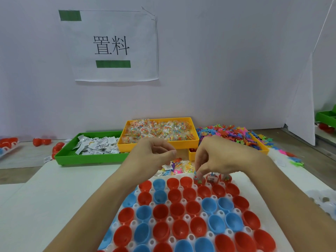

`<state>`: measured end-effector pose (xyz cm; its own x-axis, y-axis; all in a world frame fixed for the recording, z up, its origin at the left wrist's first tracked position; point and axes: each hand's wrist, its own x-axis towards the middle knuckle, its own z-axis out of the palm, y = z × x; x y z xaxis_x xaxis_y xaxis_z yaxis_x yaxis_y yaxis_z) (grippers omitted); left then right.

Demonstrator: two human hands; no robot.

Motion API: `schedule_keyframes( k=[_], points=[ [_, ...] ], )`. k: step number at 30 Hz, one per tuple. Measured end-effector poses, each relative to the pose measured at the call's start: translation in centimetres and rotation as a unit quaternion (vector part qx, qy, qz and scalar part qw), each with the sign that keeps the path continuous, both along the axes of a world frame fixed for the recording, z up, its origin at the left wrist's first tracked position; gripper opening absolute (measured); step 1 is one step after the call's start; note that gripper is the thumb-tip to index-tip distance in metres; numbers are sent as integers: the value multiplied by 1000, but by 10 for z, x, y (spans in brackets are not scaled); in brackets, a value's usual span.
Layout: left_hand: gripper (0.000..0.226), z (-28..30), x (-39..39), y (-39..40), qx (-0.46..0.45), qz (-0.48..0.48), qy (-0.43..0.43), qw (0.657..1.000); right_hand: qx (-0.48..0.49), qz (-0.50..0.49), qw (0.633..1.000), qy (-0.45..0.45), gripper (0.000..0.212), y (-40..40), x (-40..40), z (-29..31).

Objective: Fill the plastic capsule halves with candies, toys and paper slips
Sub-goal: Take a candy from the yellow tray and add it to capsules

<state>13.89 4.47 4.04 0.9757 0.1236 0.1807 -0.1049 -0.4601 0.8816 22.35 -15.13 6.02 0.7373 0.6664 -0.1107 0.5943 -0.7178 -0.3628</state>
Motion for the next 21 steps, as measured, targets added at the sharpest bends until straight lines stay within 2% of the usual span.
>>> schedule_keyframes(
  k=[4, 7, 12, 17, 21],
  points=[
    [15, -6, 6, 6, 53, 19, -10, 998, 36, -5, 999, -4, 9, -16, 12, 6],
    [23, -12, 7, 14, 177, 11, 12, 984, 51, -22, 998, -32, 13, -25, 20, 6],
    [23, -17, 10, 20, 331, -16, 36, 943, 73, -37, 996, -40, 18, -33, 27, 4],
    [15, -15, 34, 18, 369, -31, 38, 928, 79, -25, 996, -25, 14, -30, 25, 2],
    [20, -20, 48, 11, 414, -63, 69, 906, 78, -23, 996, -27, 17, -29, 25, 1]
  ],
)
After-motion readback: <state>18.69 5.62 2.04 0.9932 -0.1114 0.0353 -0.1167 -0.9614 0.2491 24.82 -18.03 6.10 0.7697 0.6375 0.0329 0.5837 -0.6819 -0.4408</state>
